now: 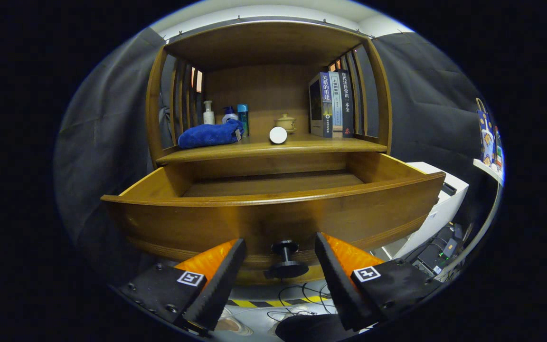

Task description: Pull open the drawer, take out the items inside it, and place them on the countertop above the cabinet.

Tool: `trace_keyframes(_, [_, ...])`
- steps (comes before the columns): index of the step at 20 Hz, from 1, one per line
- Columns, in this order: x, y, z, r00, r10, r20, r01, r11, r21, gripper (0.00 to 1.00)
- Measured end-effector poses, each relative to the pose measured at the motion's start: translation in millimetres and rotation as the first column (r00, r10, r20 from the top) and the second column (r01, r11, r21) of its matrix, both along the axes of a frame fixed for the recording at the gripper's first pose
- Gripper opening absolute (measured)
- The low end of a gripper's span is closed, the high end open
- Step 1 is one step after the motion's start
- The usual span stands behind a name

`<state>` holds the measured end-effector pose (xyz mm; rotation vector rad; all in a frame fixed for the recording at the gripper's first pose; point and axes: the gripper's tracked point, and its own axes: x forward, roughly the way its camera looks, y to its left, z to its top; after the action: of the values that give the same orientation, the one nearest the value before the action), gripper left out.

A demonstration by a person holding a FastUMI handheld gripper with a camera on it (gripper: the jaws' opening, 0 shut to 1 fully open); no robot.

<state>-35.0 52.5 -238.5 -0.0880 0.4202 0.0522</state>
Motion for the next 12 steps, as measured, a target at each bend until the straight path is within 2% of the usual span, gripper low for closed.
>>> trace_keyframes(12, [85,22,-8,1.000,0.012,-0.018,-0.012,1.000,-0.007,0.98])
